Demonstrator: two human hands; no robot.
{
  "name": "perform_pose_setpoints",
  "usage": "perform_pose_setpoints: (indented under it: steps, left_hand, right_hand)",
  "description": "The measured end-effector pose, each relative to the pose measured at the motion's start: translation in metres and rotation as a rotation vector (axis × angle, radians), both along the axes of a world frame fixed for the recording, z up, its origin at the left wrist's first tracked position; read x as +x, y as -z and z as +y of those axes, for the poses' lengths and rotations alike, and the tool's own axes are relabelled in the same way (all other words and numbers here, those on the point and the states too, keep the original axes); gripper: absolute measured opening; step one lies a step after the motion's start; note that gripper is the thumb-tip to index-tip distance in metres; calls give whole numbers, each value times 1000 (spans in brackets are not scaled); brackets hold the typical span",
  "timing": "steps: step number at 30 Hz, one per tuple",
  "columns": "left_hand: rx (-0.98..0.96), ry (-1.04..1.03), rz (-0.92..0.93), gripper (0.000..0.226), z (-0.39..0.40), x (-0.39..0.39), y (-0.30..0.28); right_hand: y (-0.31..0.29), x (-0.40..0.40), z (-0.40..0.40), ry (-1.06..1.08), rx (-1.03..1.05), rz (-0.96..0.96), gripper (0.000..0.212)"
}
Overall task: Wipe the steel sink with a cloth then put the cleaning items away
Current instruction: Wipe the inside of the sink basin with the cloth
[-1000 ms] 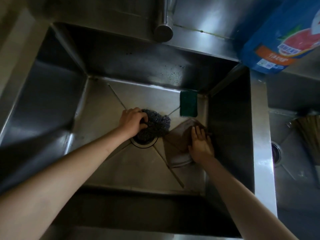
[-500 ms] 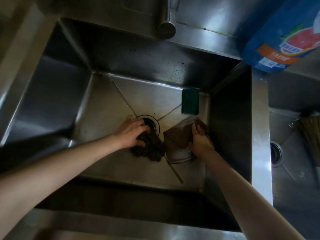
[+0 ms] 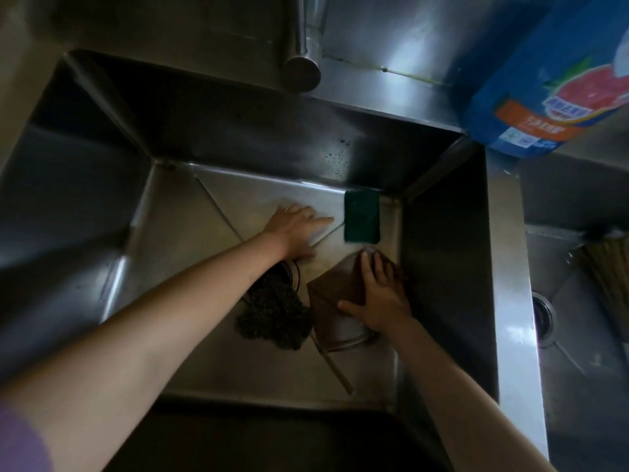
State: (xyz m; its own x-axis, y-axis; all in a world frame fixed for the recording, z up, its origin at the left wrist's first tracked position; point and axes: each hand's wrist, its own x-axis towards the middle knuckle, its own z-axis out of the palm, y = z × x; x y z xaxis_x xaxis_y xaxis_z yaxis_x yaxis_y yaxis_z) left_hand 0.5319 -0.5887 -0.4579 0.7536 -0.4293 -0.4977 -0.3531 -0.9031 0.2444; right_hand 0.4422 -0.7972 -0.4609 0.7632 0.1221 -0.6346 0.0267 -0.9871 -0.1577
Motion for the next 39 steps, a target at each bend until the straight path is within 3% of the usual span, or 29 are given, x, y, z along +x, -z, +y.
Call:
perform_pose_setpoints:
  steps: [7,14,19,24,34,39]
  left_hand:
    - [33,258,-130,67,-41,26,6]
    - [176,380,-227,61,-48,27,11]
    - [77,273,-295,56,-7,20,5]
    - [49,59,-161,86,5,18,10]
    - [77,-53,-128,110,11,25,15]
    - [5,-125,-99,107,34,11,15]
  right_hand:
    - [7,-6,-7,-59,-42,-27,115]
    - [11,-8,-6,-27,-20,-50,108]
    - [8,-9,-2,-5,-44,-81,98]
    - [7,-7,9,103,-28,-67,98]
    - [20,-11,10,170,32,36,114]
    - [21,-4,12,169,35,45,117]
